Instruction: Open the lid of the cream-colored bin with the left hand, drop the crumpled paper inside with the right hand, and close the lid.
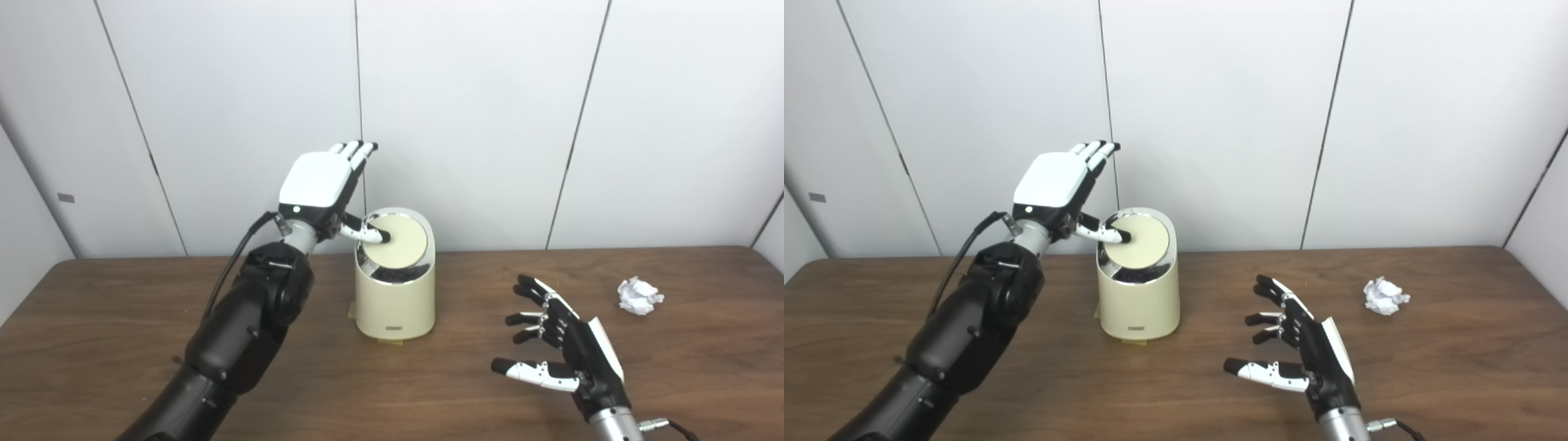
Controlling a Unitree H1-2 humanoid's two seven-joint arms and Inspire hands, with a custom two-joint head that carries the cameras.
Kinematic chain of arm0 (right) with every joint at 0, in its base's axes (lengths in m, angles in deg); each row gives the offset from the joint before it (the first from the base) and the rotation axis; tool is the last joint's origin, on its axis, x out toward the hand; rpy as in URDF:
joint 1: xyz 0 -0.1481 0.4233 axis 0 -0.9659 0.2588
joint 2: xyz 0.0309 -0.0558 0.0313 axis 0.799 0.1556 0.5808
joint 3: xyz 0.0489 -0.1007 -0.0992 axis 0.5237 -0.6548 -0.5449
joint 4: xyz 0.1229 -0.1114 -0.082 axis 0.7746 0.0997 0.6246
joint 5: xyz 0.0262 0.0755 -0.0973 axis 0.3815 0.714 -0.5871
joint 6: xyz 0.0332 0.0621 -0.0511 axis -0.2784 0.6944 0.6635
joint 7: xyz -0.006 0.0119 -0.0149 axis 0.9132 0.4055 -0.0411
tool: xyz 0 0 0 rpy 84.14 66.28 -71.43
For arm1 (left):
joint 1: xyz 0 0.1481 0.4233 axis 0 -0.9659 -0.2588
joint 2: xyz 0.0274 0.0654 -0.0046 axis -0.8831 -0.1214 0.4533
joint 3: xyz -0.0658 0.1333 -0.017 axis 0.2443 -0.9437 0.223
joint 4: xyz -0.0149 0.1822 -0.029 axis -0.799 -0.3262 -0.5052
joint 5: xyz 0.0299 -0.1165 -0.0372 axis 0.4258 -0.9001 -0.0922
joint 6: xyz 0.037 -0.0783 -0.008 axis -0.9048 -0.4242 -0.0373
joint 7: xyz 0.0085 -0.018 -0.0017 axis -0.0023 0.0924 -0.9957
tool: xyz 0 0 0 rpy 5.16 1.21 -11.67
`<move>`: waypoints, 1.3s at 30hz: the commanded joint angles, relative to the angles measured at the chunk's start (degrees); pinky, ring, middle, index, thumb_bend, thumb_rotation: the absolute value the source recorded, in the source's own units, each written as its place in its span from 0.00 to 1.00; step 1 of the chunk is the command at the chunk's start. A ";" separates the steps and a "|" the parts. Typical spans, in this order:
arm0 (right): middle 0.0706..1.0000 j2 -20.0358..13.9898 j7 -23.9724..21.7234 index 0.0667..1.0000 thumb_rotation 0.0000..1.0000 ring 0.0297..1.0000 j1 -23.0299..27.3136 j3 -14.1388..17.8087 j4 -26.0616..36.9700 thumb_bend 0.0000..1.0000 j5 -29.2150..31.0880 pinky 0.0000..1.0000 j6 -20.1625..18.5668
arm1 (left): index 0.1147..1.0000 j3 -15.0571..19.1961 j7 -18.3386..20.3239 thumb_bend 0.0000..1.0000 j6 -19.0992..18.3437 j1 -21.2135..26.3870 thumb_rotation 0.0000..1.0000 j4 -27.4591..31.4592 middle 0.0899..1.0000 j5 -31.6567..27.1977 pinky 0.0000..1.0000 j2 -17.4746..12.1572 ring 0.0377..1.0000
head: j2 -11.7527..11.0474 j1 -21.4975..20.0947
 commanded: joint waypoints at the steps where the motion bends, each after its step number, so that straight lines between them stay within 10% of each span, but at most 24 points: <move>1: 0.84 -0.39 0.50 0.84 0.18 0.64 1.26 0.11 1.46 0.81 -0.01 0.51 0.80 | 0.95 1.14 -2.28 0.89 1.11 2.13 0.34 2.16 0.93 -0.12 0.73 -0.64 0.90 | 0.02 -0.03; 18: 0.84 -0.91 0.11 0.85 0.16 0.64 1.28 0.47 1.00 0.79 1.23 0.50 1.17 | 0.91 12.69 -0.02 0.81 2.14 -6.61 0.32 11.03 0.91 -17.65 0.70 1.48 0.87 | 0.14 0.42; 39: 0.84 -0.42 0.58 0.84 0.16 0.65 1.41 0.07 0.99 0.77 0.61 0.51 0.90 | 0.98 8.26 -4.40 1.00 5.29 -6.87 0.45 4.57 0.96 -15.81 0.73 3.50 0.92 | -0.01 0.08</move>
